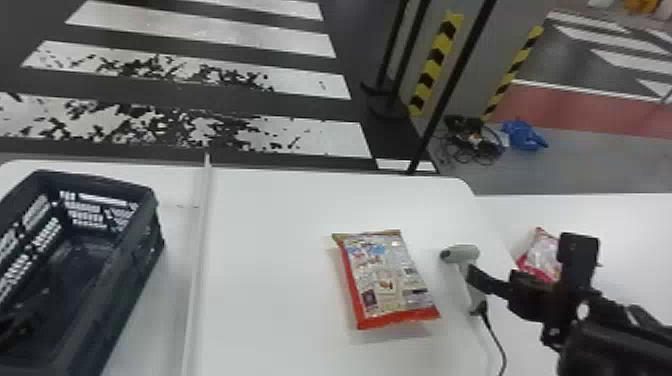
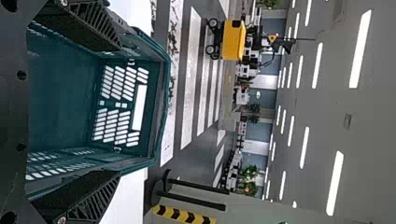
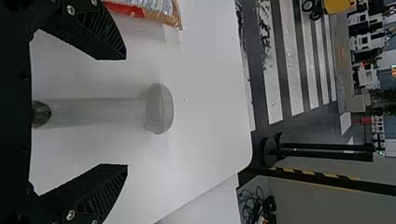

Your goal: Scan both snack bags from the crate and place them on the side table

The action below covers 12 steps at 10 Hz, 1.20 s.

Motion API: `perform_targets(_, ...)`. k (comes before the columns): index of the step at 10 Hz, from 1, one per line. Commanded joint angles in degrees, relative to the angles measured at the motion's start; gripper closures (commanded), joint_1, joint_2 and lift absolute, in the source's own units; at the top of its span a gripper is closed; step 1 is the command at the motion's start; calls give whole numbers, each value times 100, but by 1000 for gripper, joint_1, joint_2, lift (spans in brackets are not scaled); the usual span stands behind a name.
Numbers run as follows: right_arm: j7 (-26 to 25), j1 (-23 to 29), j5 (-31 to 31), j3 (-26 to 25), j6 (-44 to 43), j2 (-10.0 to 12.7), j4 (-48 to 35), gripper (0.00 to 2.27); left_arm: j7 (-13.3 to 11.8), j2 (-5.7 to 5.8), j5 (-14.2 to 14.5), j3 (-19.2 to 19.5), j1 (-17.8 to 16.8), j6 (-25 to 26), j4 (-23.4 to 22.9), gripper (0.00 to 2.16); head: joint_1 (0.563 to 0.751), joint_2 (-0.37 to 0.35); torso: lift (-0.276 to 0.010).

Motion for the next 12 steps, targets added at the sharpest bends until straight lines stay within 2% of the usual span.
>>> perform_targets(1, 146, 320, -437, 208, 640, 14, -593, 113, 0, 0, -1, -2, 0, 0, 1, 46, 695, -258, -98)
perform_targets(3, 647, 496, -525, 595, 1256, 14, -989, 124, 0, 9, 8, -2, 9, 0, -17, 46, 695, -198, -98)
perform_targets(5, 814, 461, -287, 999, 1308, 14, -927, 124, 0, 18, 8, -2, 9, 0, 1, 46, 695, -124, -98)
perform_targets(8, 1183, 101, 398, 1350, 1238, 14, -391, 124, -9, 35, 16, -2, 0, 0, 1, 46, 695, -74, -98)
perform_targets(12, 1623, -216, 1207, 1605, 1273, 14, 294, 117, -44, 26, 34, 7, 0, -18, 27, 46, 695, -50, -98)
